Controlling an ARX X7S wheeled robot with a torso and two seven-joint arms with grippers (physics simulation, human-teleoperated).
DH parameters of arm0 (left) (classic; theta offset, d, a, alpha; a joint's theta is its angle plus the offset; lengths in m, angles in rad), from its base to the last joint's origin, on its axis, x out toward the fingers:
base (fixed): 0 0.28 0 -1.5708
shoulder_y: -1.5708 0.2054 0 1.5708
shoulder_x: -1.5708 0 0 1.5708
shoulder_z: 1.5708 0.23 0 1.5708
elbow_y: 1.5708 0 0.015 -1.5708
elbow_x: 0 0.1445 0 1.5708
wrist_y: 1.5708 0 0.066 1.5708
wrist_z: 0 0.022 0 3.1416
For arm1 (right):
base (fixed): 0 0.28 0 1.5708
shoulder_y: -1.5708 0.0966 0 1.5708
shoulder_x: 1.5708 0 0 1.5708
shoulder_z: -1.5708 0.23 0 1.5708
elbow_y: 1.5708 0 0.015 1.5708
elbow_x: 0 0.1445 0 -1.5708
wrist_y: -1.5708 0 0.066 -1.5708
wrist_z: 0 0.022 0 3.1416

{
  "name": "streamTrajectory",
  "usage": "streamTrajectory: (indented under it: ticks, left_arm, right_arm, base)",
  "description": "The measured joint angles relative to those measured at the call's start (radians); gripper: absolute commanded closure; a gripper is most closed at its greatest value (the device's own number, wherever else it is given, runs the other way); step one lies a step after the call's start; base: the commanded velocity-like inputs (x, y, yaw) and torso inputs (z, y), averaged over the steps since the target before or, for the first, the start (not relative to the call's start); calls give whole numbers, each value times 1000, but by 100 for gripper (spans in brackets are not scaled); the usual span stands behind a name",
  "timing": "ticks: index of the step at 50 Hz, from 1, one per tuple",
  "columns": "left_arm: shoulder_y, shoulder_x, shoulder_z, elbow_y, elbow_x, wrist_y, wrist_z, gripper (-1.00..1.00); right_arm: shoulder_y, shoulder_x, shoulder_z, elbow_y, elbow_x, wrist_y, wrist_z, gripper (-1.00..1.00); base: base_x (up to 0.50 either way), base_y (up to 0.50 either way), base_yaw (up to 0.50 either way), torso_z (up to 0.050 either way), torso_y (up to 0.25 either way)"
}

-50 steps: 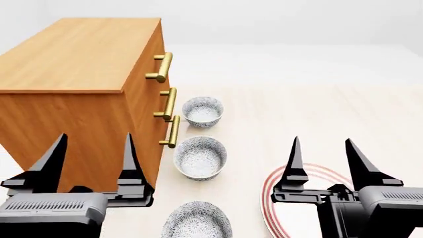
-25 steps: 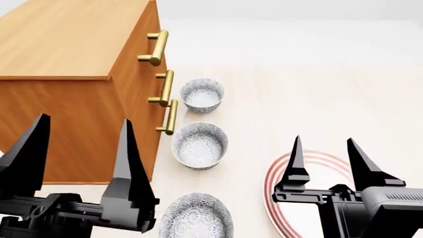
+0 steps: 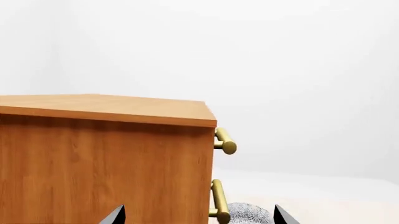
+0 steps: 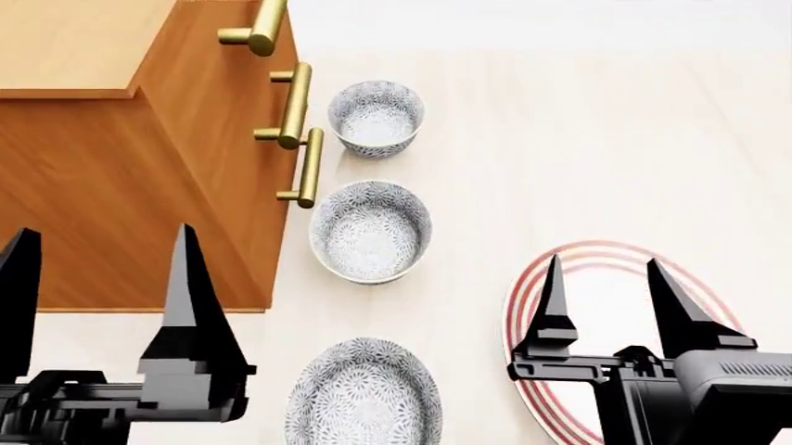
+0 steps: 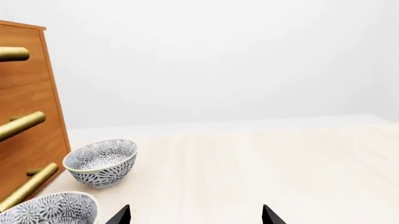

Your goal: Put the bowl in the middle on the plate.

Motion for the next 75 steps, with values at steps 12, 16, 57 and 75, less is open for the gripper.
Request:
streamTrajectory:
  ticks: [12, 16, 57, 75]
  left_arm:
    - [-47, -9, 55, 1, 5, 19, -24, -100]
    - [-49, -10, 59, -4, 3, 24, -26, -100]
    - [7, 2, -3, -29, -31, 8, -7, -100]
    - [32, 7, -29, -35, -40, -4, 2, -100]
  right_arm:
    - [1, 9, -6, -4, 4, 0, 9, -100]
    - [23, 23, -4, -25, 18, 41, 15, -100]
    - [1146, 96, 32, 609, 1230, 1142, 477, -100]
    - [1355, 87, -180, 969, 1388, 1171, 570, -100]
  base:
    - [0, 0, 0, 0, 0]
    - [0, 0, 0, 0, 0]
    - [0, 0, 0, 0, 0]
    - [0, 0, 0, 0, 0]
